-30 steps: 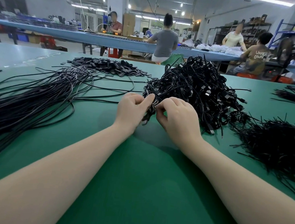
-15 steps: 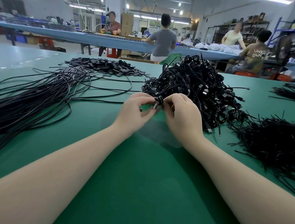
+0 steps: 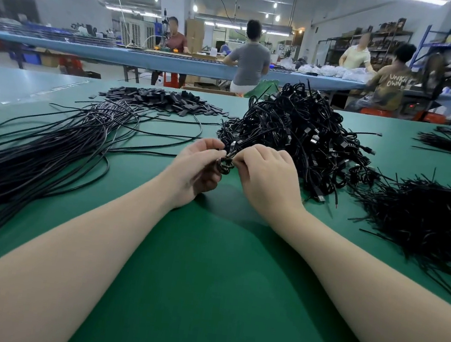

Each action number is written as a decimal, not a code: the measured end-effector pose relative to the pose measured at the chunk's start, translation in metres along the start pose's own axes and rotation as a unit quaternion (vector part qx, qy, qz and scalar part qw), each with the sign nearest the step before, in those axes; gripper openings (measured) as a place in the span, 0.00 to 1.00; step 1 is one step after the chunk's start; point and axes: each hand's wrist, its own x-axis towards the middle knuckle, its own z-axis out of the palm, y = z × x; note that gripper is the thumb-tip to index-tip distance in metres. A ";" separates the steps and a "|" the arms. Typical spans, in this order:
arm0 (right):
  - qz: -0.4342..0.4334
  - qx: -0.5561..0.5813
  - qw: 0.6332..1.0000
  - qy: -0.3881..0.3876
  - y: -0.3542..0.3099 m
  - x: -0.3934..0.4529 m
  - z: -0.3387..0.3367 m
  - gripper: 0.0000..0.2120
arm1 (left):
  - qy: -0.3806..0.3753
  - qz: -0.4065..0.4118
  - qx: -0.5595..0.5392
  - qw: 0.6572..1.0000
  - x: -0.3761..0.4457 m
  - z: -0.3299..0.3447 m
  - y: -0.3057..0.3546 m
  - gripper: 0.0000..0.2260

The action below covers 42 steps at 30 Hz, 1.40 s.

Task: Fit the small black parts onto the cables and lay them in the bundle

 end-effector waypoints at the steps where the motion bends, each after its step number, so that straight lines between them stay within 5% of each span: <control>1: 0.013 0.009 1.000 -0.005 0.001 0.000 0.000 0.05 | -0.019 0.001 0.002 1.000 -0.001 -0.001 0.001 0.07; 6: 0.090 0.036 0.994 -0.041 0.015 -0.001 -0.001 0.08 | -0.077 0.053 0.097 0.991 -0.003 0.000 -0.005 0.17; 11: 0.085 0.061 0.994 -0.035 0.009 0.000 0.001 0.07 | -0.028 0.126 0.115 0.985 -0.003 0.003 -0.012 0.06; 22: -0.016 -0.114 0.990 0.085 0.004 -0.001 0.000 0.06 | -0.020 0.021 0.040 0.999 -0.002 0.003 -0.002 0.09; 24: -0.007 -0.084 0.993 0.080 0.001 0.000 0.000 0.07 | -0.039 0.024 0.044 0.998 -0.003 0.002 -0.001 0.02; 29: 0.074 0.002 0.997 0.019 0.008 -0.002 -0.004 0.07 | -0.079 0.048 0.063 0.994 -0.001 -0.002 -0.005 0.16; 36: 0.116 0.104 0.987 -0.042 0.011 0.000 0.001 0.07 | -0.072 0.095 0.103 0.987 0.001 -0.004 -0.013 0.10; 42: 0.128 0.121 0.984 -0.034 0.012 -0.001 -0.001 0.08 | -0.074 0.103 0.103 0.987 0.006 -0.005 -0.015 0.16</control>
